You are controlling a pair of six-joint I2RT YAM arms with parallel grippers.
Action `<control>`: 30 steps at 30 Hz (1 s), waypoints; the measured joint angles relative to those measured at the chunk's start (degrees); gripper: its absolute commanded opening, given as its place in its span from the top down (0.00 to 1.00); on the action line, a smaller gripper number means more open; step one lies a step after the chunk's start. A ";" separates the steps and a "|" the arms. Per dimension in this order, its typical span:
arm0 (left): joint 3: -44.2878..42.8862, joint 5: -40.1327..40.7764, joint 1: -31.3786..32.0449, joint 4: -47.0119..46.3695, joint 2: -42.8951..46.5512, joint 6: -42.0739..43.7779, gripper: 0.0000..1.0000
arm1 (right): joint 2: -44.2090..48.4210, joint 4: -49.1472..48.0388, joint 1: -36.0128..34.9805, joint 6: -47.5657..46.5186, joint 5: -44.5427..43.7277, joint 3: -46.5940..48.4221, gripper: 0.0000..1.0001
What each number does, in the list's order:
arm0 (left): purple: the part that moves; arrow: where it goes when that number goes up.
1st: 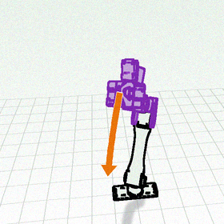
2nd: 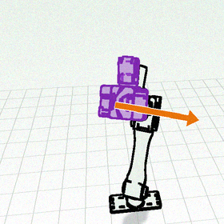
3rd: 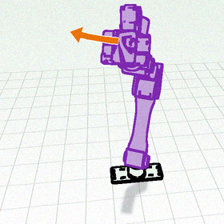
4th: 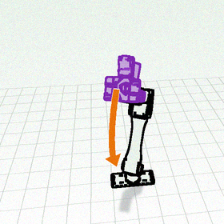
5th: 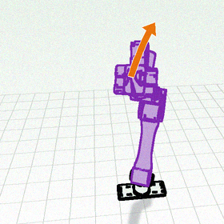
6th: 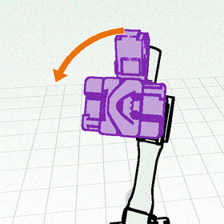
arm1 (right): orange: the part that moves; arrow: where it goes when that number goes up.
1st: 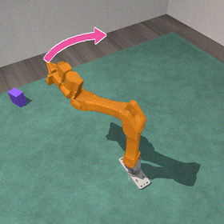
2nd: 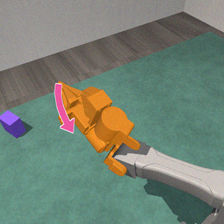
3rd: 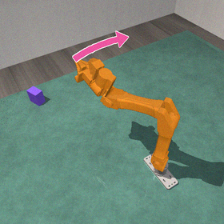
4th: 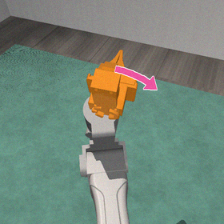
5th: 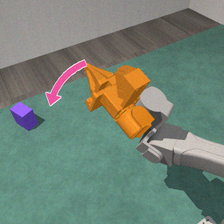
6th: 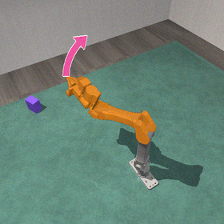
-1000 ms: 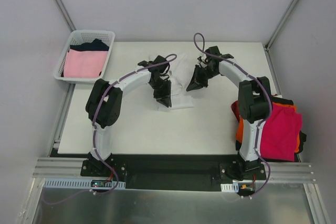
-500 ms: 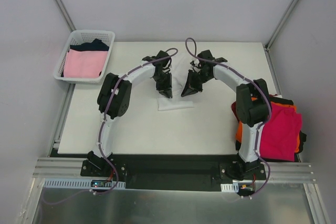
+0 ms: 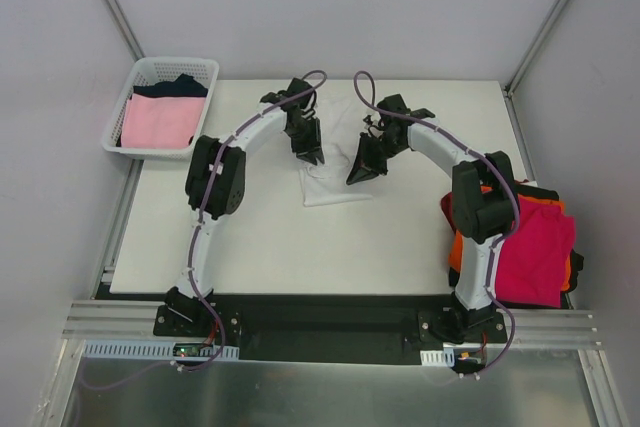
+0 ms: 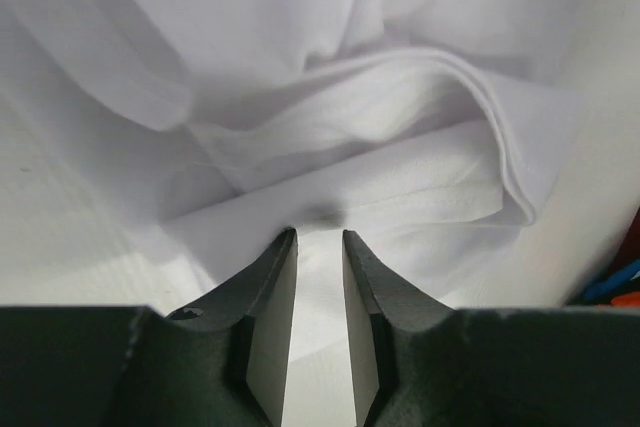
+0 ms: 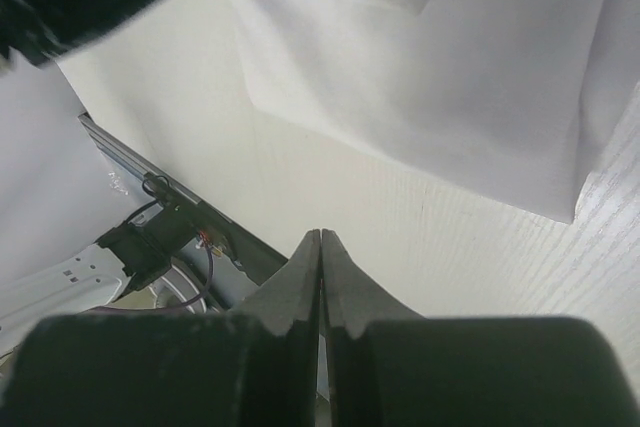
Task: Fold and stack the t-shirts
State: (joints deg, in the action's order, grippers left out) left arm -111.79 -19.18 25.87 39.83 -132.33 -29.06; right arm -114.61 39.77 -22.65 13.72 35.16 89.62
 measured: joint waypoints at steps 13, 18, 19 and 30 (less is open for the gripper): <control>-5.22 0.48 -5.38 -0.07 -0.37 -0.07 0.70 | -6.08 -0.52 -0.09 -0.92 0.00 0.39 0.96; -5.22 0.46 -6.12 0.13 -1.38 -0.04 0.69 | -9.79 -0.52 -0.35 -0.94 0.00 2.62 0.96; -5.22 0.44 -6.12 0.20 -1.40 -0.07 0.69 | -10.16 -0.61 -0.44 -0.94 0.00 2.99 0.96; 6.12 -0.26 -5.60 0.57 6.32 -0.31 0.70 | -16.94 -1.07 -0.59 -0.72 -0.24 13.92 0.95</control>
State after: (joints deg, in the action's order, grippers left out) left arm -105.67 -19.44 20.27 40.40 -126.02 -29.36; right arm -131.55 38.70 -23.24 12.99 34.92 103.55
